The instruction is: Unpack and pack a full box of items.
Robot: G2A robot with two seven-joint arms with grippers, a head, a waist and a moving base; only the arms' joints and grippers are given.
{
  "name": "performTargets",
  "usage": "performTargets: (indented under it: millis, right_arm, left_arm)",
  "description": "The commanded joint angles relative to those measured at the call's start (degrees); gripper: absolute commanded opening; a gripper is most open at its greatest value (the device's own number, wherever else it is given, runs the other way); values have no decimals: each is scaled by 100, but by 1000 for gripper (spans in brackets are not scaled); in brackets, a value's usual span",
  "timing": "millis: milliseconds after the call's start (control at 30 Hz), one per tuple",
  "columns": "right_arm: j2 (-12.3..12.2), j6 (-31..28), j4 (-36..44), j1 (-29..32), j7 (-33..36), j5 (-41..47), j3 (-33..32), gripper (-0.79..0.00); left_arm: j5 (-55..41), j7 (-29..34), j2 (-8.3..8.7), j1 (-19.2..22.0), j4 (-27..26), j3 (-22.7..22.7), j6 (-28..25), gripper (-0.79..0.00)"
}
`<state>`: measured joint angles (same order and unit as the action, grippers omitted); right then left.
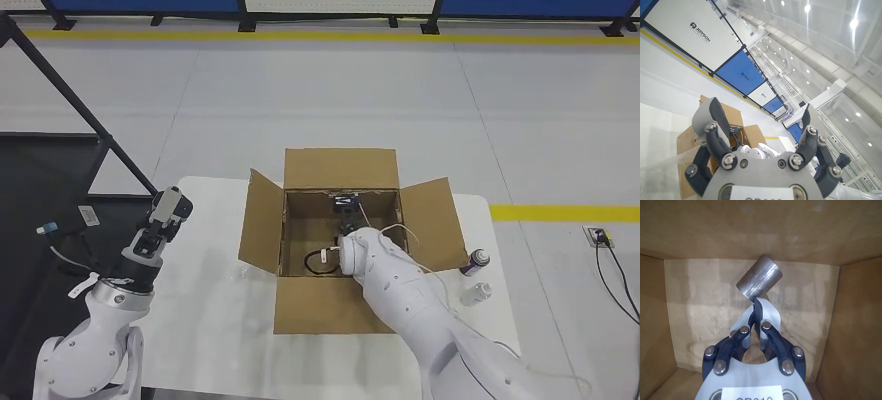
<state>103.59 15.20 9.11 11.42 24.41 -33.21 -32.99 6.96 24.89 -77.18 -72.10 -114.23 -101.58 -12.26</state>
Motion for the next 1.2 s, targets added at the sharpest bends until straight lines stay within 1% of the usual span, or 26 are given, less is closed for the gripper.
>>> performTargets:
  millis: [0,133,300,400,533,567,700,800,867,900,967,1000,1167]
  right_arm:
    - [-21,-64,17,7,-28,-13,-24,-785]
    - [-63,-206,83,29,-176,-48,-69,-785]
    - [-133,-319,163,80,-717,-39,-173,-785]
    - [-171,-334,221,88,-905,-40,-234,-785]
    - [-230,-424,275,52,-924,0,-334,-720]
    - [-246,-424,272,37,-934,-4,-355,-686]
    - [-300,-279,243,-12,-962,-7,-440,-693]
    - [-328,-137,204,-41,-880,-49,-474,-674]
    - [-347,-79,153,-55,-783,-65,-498,-600]
    - [-355,-105,151,-57,-732,-65,-511,-526]
    - [-379,-163,122,-60,-721,-88,-532,-443]
    - [-388,-199,118,-58,-699,-101,-540,-422]
    - [-440,-401,90,-54,-629,-123,-598,-413]
  left_arm:
    - [0,0,0,0,0,0,0,0]
    - [0,0,0,0,0,0,0,0]
    - [0,0,0,0,0,0,0,0]
    - [0,0,0,0,0,0,0,0]
    - [-6,-64,9,-75,-40,16,7,0]
    - [-11,-72,15,-95,-49,16,13,0]
    - [-18,-126,36,-137,-79,20,23,0]
    - [-4,-187,51,-170,-107,24,23,0]
    - [2,-240,60,-193,-122,17,21,0]
    - [-1,-264,65,-204,-126,13,23,0]
    - [-1,-296,74,-220,-134,13,27,0]
    - [2,-314,79,-225,-137,13,31,0]
    - [2,-366,103,-239,-156,26,36,0]
